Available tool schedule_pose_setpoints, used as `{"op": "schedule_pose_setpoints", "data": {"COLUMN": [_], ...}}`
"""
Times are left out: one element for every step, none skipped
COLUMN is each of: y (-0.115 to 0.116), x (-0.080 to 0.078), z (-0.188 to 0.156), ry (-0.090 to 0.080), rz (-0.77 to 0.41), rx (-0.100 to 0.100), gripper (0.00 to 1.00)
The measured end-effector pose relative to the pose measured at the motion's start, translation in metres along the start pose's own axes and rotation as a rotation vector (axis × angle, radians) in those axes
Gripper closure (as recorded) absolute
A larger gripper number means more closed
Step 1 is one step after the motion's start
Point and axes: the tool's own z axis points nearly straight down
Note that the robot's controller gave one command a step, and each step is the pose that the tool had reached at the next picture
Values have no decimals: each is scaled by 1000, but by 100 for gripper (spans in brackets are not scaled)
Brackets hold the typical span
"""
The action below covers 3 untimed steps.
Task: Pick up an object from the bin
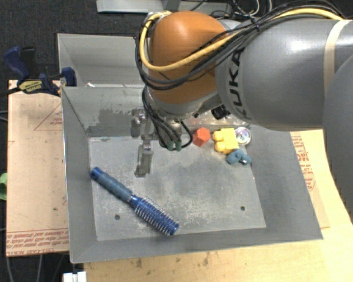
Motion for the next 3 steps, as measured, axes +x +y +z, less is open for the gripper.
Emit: {"op": "schedule_pose_setpoints", "data": {"y": [3,-48,-45], "x": [32,60,58], "z": [86,179,175], "ry": [9,10,2], "rz": [-21,-57,-58], "rx": [3,5,1], "gripper": [0,0,100]}}
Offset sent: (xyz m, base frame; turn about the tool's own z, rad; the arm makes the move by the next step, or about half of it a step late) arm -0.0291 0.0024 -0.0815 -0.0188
